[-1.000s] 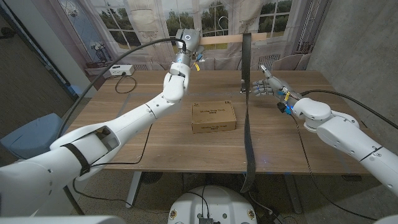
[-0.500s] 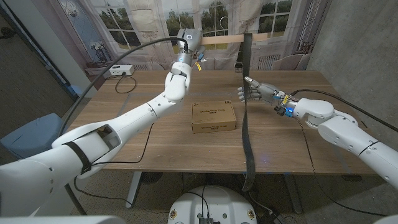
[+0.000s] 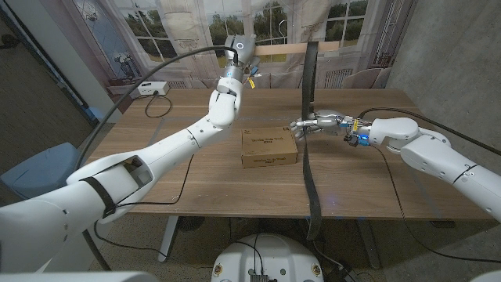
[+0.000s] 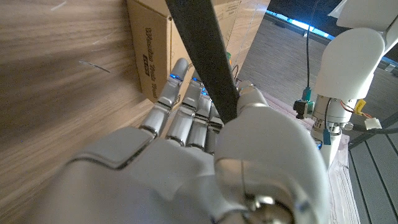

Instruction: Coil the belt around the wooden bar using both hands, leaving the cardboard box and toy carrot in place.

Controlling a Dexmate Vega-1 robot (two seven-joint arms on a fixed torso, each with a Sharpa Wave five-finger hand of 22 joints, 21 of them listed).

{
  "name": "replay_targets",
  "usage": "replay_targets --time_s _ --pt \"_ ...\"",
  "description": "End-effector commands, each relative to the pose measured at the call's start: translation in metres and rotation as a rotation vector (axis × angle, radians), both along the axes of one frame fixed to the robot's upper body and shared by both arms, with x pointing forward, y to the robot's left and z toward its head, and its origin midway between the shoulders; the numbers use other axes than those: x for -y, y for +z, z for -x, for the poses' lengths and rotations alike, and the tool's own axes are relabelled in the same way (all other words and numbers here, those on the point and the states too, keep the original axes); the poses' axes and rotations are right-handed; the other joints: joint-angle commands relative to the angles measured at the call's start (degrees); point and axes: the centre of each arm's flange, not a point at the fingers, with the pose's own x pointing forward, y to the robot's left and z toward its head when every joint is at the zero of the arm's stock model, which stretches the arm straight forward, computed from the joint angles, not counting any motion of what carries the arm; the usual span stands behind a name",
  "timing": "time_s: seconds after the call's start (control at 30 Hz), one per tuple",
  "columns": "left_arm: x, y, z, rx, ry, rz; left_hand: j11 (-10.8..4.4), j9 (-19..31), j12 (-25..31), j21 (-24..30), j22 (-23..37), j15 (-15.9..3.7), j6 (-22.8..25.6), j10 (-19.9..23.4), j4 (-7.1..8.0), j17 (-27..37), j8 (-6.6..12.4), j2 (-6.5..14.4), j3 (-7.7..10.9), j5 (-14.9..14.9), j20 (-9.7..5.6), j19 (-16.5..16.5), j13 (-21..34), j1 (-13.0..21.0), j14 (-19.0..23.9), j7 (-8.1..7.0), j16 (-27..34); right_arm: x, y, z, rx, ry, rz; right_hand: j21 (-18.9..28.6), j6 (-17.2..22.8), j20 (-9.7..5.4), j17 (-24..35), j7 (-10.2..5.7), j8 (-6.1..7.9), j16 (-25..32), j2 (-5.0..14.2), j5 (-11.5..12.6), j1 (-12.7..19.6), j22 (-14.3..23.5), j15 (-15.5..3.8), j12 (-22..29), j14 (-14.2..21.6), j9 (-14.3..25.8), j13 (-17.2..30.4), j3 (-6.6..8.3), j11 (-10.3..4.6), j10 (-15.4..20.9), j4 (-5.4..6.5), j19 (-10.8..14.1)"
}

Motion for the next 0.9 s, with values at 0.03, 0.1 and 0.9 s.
replay_targets --time_s 0.03,0.1,0.9 --pt "0.004 0.001 0.003 0.007 -0.004 -0.013 -0.40 0.08 0.40 0.02 0.18 -0.27 0.18 0.13 0.07 0.09 0.49 0.42 0.10 -0.07 -5.25 0.48 0.07 0.09 0.04 0.17 0.18 -0.002 0.010 -0.003 0.030 -0.070 0.030 5.95 9.40 -2.35 3.19 -1.52 2.32 3.50 1.24 -3.92 4.53 1.05 -6.32 4.51 10.23 0.36 1.12 9.15 -0.75 10.12 4.01 1.09" --pt "0.003 0.000 0.004 0.008 -0.002 -0.013 -0.37 0.09 0.40 0.02 0.20 -0.28 0.07 0.13 0.06 0.08 0.50 0.42 0.10 -0.07 -5.25 0.46 0.07 0.10 0.00 0.13 0.16 -0.001 0.010 -0.003 0.048 -0.099 0.022 7.41 10.47 -3.36 4.33 -1.32 2.11 4.77 0.91 -4.61 5.02 1.08 -6.72 5.66 13.50 0.17 1.19 10.55 -1.04 13.00 4.60 0.77" --pt "0.000 -0.007 0.017 -0.002 -0.059 -0.003 -0.43 -0.32 0.40 0.08 0.34 -0.28 0.06 0.14 0.12 0.26 0.78 0.38 0.10 -0.15 -5.21 0.50 0.07 0.07 0.18 0.17 0.41 0.004 0.037 -0.018 0.364 -0.445 -0.055 14.93 14.87 -6.92 15.26 -2.13 1.74 9.54 -0.71 -4.75 6.22 0.40 -7.49 11.99 16.18 3.70 7.44 10.72 -5.04 18.69 4.26 -2.99"
